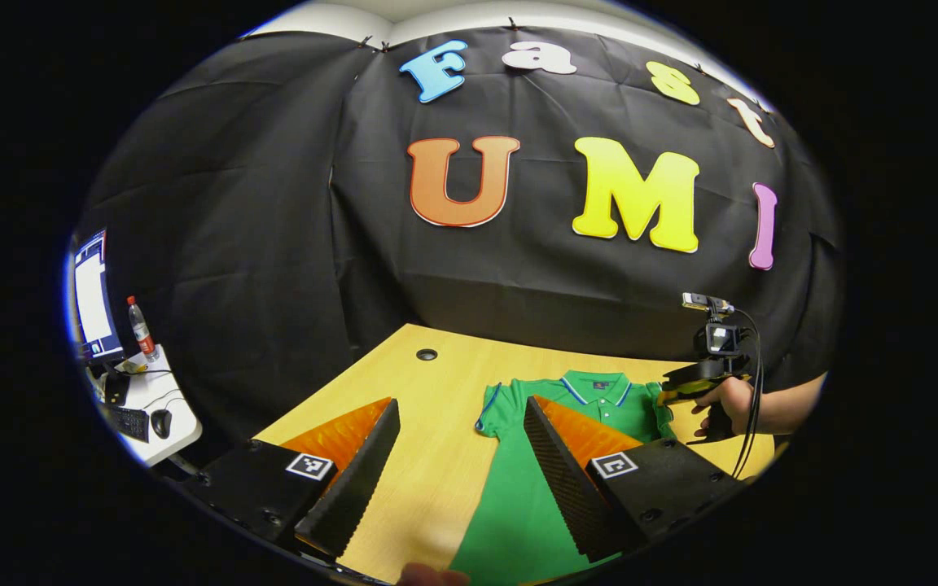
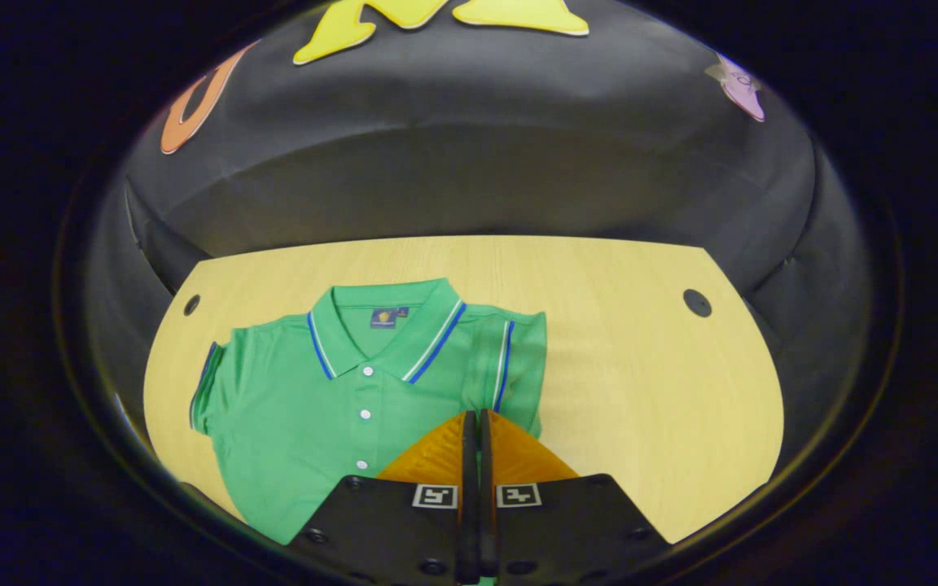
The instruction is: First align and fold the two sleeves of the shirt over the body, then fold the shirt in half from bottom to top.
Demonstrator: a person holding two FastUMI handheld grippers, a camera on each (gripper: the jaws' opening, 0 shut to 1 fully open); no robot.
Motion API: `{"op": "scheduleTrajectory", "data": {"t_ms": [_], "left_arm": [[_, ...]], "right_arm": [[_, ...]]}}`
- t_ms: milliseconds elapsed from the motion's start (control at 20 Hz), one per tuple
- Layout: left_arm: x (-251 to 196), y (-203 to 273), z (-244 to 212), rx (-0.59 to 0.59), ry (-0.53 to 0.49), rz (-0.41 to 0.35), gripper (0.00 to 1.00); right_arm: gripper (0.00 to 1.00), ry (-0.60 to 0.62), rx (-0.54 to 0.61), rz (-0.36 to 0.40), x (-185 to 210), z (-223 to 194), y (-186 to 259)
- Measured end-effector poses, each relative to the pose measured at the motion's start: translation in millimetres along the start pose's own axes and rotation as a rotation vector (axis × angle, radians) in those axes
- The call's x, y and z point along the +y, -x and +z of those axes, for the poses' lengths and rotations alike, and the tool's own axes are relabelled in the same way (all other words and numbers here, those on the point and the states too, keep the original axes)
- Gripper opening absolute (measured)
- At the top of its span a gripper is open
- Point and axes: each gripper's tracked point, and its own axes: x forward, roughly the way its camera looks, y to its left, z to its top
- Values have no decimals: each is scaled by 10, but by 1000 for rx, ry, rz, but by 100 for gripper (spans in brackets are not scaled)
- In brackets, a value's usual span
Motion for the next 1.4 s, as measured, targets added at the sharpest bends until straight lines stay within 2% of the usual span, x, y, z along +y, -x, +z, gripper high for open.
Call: {"op": "scheduleTrajectory", "data": {"t_ms": [50, 100, 250, 300, 350, 400, 450, 550, 600, 700, 750, 800, 850, 900, 1000, 1250, 1400], "left_arm": [[44, 9, -15, 1, -3, 4, 99], [72, 17, -17, -2, -5, 7, 99], [149, 16, -19, 3, -11, 8, 99], [159, 7, -35, 7, -11, 5, 99], [161, 11, -40, 10, -11, 1, 99], [164, -13, -35, 13, -11, -2, 99], [165, -27, -44, 14, -11, -8, 99], [132, -79, -51, 16, -7, -33, 99], [88, -125, -85, 23, -7, -56, 99], [-59, -229, -115, 42, -12, -127, 99], [-131, -303, -99, 51, -20, -159, 99], [-203, -395, -85, 61, -23, -194, 99], [-282, -486, -81, 73, -21, -233, 99], [-343, -571, -117, 94, -25, -270, 99], [-483, -751, -267, 162, -35, -347, 99], [-567, -1348, -514, 281, -5, -384, 99], [-525, -1698, -658, 353, 18, -388, 100]], "right_arm": [[0, 0, 7, 7, 72, -21, -4], [3, -1, 14, 19, 170, -50, -14], [0, 34, 42, 48, 419, -194, -22], [8, 37, 46, 73, 524, -220, 3], [8, 31, 47, 95, 594, -247, 11], [17, 24, 41, 106, 639, -246, 32], [14, 19, 34, 113, 655, -258, 49], [30, 13, 20, 117, 629, -247, 165], [43, 8, 6, 120, 587, -236, 242], [78, 2, -27, 121, 468, -214, 445], [91, 4, -42, 122, 416, -240, 564], [100, 9, -58, 124, 350, -248, 706], [100, 13, -72, 127, 289, -274, 850], [91, 18, -85, 135, 230, -307, 1015], [91, 25, -112, 150, 112, -388, 1329], [91, 100, -184, 177, -278, -693, 2033], [92, 132, -245, 138, -603, -781, 2387]]}}
